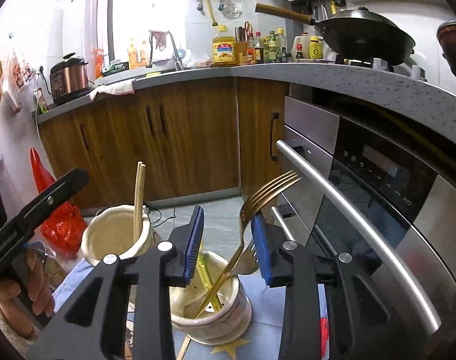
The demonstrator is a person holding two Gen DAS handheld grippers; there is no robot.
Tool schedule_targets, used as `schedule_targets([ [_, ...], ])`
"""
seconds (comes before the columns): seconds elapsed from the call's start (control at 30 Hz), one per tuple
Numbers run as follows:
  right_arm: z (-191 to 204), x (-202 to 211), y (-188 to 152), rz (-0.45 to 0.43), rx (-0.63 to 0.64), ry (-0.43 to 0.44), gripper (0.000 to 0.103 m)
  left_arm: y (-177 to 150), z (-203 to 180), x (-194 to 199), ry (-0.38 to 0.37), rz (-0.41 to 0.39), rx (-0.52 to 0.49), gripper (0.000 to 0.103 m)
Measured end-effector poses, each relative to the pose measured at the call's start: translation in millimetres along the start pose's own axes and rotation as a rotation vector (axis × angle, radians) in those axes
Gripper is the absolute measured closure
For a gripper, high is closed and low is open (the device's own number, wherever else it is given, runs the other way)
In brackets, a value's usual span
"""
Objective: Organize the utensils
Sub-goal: 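Withdraw both tools from the holder back over the cloth, then grasp the silver flower-head spoon with the right gripper and lift it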
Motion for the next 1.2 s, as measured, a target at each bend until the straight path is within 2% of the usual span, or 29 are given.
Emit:
schedule_targets([
  [0.1,2,21,0,-0.033,-0.008,-0.004,0.046,0,0,19,0.036,0.02,-0.029,0.055],
  [0.17,5,36,-1,-0.052,-0.005,0.001,0.041,-1,0,31,0.054,0.031,-0.046,0.05],
  [0.23,9,51,-5,-0.069,0.007,-0.006,0.032,-3,-2,43,0.065,0.041,-0.061,0.039],
  [0.3,16,66,-14,-0.077,0.025,0.0,0.029,-7,-3,55,0.086,0.047,-0.081,0.03],
  [0.5,41,80,-63,0.01,0.093,0.045,0.015,-34,-7,83,0.141,0.136,-0.16,0.014],
  [0.8,60,65,-137,0.177,0.116,0.098,0.014,-98,19,98,0.222,0.326,-0.199,0.01],
  [1.0,71,47,-161,0.25,0.141,0.123,0.016,-133,39,105,0.257,0.418,-0.202,0.01],
  [1.17,82,32,-171,0.302,0.184,0.137,0.032,-149,46,107,0.262,0.457,-0.237,0.01],
  [1.2,83,29,-173,0.317,0.185,0.142,0.04,-151,47,107,0.265,0.463,-0.245,0.01],
])
Point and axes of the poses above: each gripper's, at about its wrist camera, not at the fingertips, and x roughly against the way its jaws point, z to its left, y to its top, the point moved 7 cm from there along -x, roughly the way its jaws point, and after that the axes turned 13 degrees about y, right-handed, at the moved point
